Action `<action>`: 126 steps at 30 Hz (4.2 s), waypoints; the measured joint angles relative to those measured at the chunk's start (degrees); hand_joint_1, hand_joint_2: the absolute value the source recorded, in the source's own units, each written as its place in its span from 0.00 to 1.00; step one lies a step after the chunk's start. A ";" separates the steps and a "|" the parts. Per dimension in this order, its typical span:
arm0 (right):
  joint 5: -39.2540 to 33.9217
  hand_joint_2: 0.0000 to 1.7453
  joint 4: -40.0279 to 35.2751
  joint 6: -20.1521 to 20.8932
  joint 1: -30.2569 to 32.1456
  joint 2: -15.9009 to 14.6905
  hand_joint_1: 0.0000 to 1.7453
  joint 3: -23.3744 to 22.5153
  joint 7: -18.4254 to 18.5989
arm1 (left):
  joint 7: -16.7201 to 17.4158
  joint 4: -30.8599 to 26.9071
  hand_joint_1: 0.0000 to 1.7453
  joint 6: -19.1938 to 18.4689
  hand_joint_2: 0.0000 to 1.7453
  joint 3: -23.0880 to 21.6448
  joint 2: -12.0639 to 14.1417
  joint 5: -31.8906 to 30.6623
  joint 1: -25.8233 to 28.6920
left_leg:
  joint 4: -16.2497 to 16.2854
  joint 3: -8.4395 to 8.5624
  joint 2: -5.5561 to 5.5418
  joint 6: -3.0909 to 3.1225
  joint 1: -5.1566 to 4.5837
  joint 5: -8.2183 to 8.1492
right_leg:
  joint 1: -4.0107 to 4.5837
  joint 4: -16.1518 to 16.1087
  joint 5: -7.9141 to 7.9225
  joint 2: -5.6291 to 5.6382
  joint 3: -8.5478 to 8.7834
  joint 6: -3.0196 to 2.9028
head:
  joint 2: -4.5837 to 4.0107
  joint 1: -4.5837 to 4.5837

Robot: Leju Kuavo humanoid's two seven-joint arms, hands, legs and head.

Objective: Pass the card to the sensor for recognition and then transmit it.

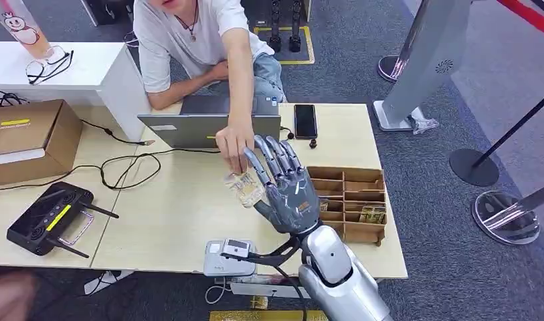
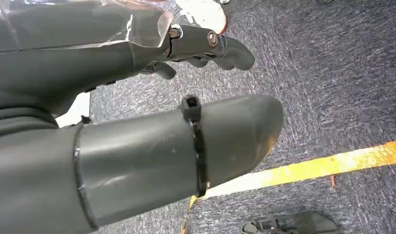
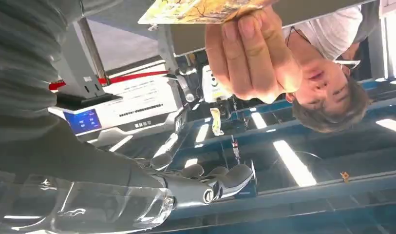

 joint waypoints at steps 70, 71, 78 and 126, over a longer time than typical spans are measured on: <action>-41.55 1.00 1.55 32.62 -0.07 0.09 1.00 1.95 -8.63 | 0.09 0.00 0.00 -0.98 0.00 0.68 -0.28 -1.25 -0.35 | 0.00 0.00 0.00 -0.02 0.00 0.02 | 0.00 0.00 0.01 0.00 0.00 -0.01 | 0.00 -0.02; -42.79 1.00 2.01 33.96 -0.14 0.09 1.00 1.95 -8.37 | 0.18 0.00 0.00 -1.09 0.00 0.68 -0.28 -1.40 -0.39 | 0.00 0.00 0.00 -0.02 0.00 0.02 | 0.00 0.00 0.01 0.00 0.00 -0.01 | 0.00 0.00; -49.05 1.00 5.58 40.13 -0.78 0.09 1.00 1.99 -6.82 | 0.70 0.00 0.00 -1.68 0.00 0.68 -0.28 -2.25 -0.75 | 0.00 0.00 0.00 -0.02 0.00 0.02 | 0.00 0.00 0.01 0.00 0.00 -0.01 | 0.00 0.00; -53.81 1.00 26.12 41.57 -6.11 1.49 1.00 6.25 0.48 | 2.45 0.00 0.00 -2.49 0.00 0.68 -0.57 -4.07 -2.00 | 0.00 0.01 0.00 0.00 0.00 0.05 | 0.01 0.00 0.02 0.00 0.00 -0.02 | 0.00 0.00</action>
